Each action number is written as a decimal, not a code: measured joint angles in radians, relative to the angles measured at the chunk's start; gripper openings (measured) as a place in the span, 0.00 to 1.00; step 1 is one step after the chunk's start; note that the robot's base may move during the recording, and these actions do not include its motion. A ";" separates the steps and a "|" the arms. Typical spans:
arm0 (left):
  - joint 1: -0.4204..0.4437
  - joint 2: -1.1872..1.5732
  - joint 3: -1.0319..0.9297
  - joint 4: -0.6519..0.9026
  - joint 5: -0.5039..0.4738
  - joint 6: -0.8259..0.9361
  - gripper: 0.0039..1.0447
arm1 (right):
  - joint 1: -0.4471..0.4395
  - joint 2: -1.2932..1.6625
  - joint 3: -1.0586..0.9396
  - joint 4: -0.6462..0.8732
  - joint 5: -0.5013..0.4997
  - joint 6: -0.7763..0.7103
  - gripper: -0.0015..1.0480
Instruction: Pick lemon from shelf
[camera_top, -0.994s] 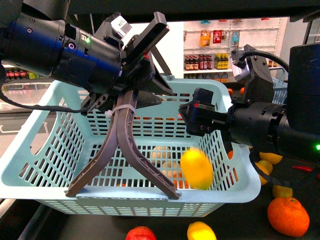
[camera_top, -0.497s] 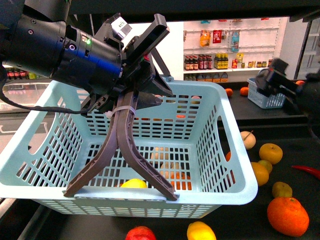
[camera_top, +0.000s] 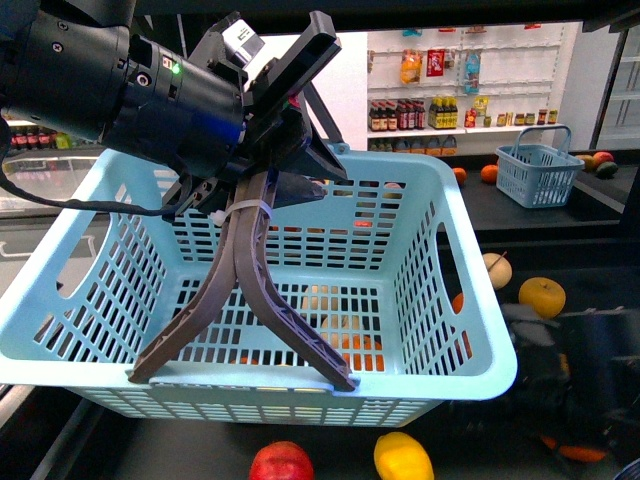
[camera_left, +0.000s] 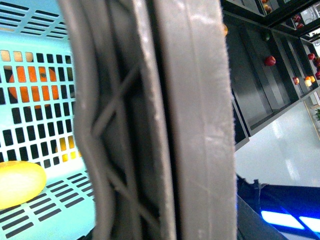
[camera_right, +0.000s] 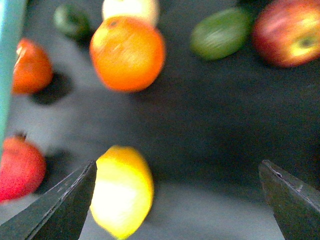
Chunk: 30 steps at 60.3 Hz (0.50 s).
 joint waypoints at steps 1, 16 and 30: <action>0.000 0.000 0.000 0.000 0.001 0.003 0.26 | 0.015 0.009 -0.004 0.000 -0.003 -0.021 0.93; 0.003 0.000 0.000 0.000 -0.014 0.008 0.26 | 0.104 0.108 0.019 0.011 -0.025 -0.216 0.93; 0.004 0.000 0.003 0.000 -0.014 0.019 0.26 | 0.113 0.193 0.112 0.019 0.005 -0.278 0.93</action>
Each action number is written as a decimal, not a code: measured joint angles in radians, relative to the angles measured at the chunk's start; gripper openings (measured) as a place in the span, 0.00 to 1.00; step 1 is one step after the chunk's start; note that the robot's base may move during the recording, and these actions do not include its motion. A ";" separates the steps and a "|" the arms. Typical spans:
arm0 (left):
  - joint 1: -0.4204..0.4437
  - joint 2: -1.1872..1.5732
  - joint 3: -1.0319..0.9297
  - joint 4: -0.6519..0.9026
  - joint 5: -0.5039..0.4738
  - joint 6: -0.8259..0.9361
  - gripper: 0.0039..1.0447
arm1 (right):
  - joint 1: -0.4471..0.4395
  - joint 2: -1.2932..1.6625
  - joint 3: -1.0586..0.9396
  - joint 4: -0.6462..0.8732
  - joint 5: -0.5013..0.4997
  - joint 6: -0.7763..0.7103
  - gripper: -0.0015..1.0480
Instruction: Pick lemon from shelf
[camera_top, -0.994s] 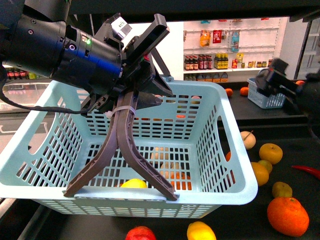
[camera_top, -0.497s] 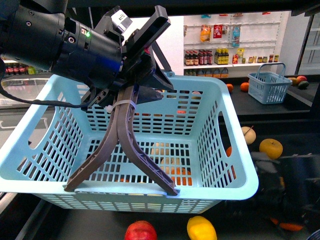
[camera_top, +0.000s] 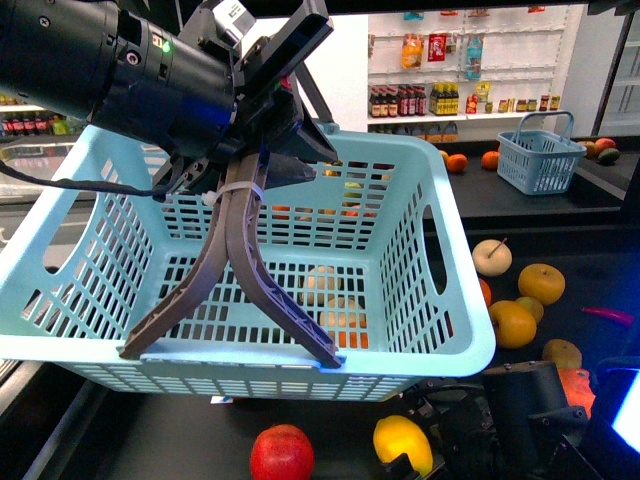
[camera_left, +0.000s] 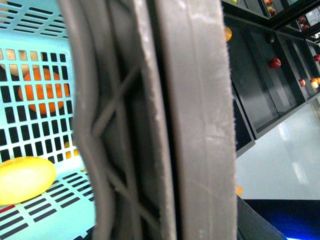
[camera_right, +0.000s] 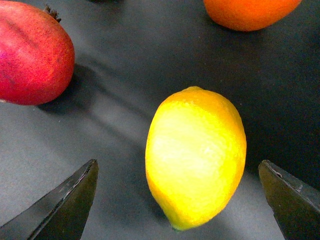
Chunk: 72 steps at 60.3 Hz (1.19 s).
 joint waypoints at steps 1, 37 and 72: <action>0.000 0.000 0.000 0.000 0.000 0.000 0.26 | 0.002 0.006 0.010 -0.002 0.001 -0.003 0.93; 0.000 0.000 0.001 0.000 0.001 -0.003 0.26 | 0.014 0.131 0.169 -0.037 0.060 -0.055 0.88; 0.000 0.000 0.008 0.000 0.010 -0.001 0.26 | -0.080 -0.002 0.059 -0.046 0.254 -0.028 0.60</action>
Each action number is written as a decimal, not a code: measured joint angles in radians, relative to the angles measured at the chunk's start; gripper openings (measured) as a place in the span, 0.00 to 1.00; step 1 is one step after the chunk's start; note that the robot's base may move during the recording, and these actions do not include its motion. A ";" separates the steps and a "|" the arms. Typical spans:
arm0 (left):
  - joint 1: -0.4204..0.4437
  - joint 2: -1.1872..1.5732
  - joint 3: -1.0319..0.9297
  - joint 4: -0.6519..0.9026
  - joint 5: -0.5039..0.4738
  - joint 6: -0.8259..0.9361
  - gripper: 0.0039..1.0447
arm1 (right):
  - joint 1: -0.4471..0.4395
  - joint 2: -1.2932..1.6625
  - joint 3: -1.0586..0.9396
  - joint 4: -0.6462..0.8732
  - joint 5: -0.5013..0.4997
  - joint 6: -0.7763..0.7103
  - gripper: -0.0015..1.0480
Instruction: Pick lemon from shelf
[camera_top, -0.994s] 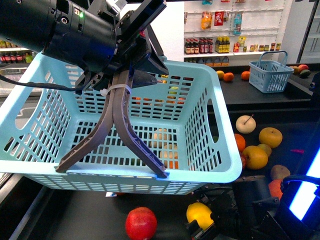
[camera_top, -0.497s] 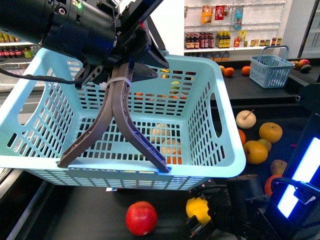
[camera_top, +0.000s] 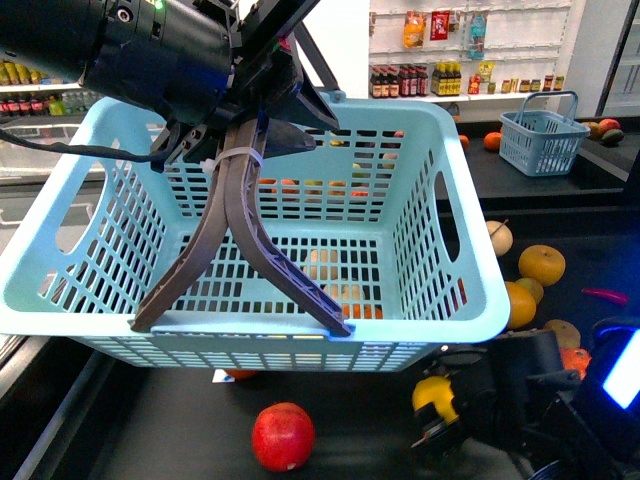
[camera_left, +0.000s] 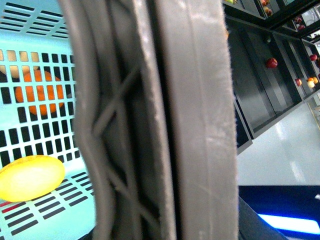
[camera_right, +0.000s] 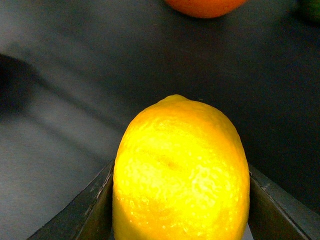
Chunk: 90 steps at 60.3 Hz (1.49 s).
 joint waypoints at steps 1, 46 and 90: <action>0.000 0.000 0.000 0.000 0.003 -0.005 0.26 | -0.015 -0.011 -0.004 0.000 0.019 0.003 0.60; -0.002 0.000 0.000 0.000 0.002 -0.011 0.26 | -0.077 -0.865 -0.313 0.111 -0.002 0.575 0.59; -0.002 0.000 0.000 0.000 0.003 -0.011 0.26 | 0.133 -0.810 -0.384 0.156 -0.098 0.687 0.94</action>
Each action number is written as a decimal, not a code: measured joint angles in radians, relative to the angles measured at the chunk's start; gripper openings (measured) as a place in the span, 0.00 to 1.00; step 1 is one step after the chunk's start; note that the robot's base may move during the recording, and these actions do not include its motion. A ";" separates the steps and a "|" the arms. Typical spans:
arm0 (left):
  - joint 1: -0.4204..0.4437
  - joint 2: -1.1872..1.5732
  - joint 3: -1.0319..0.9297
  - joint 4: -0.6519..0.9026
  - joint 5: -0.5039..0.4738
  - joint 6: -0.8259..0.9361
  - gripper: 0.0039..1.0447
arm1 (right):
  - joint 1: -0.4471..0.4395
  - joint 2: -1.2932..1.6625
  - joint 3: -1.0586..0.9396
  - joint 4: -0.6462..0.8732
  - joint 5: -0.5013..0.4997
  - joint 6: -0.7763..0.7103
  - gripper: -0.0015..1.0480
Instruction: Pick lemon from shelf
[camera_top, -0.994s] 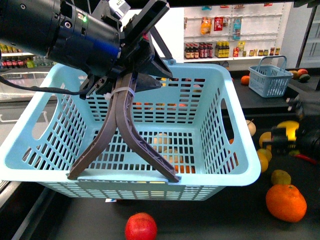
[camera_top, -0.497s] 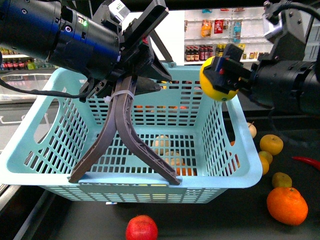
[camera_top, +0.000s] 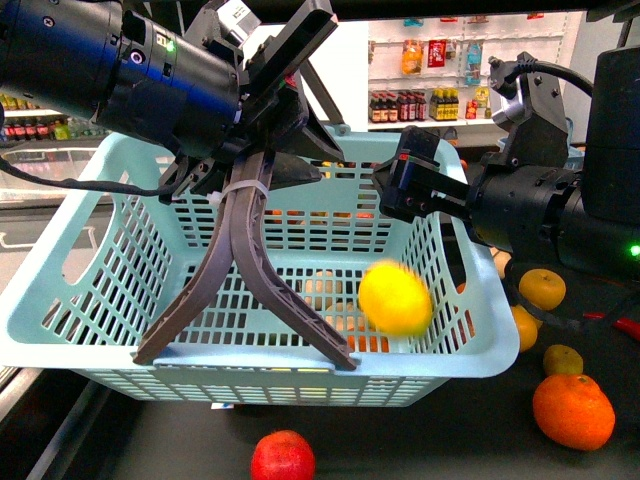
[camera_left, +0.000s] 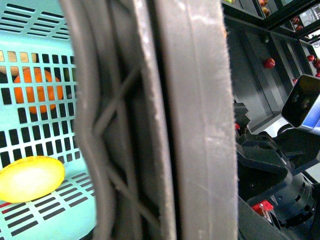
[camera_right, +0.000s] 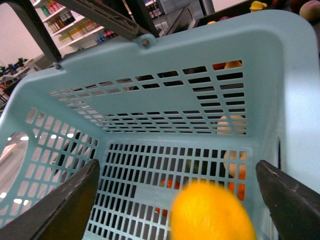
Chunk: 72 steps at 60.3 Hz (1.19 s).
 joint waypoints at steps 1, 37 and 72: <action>0.000 0.000 0.000 0.000 0.001 0.000 0.26 | 0.000 -0.004 0.000 -0.001 0.002 -0.002 0.94; 0.000 0.002 0.000 0.000 -0.001 -0.003 0.26 | -0.103 -0.938 -0.393 -0.616 -0.060 -0.290 0.93; -0.002 0.002 0.000 0.000 -0.002 -0.005 0.26 | -0.243 -1.817 -0.825 -0.955 0.142 -0.405 0.27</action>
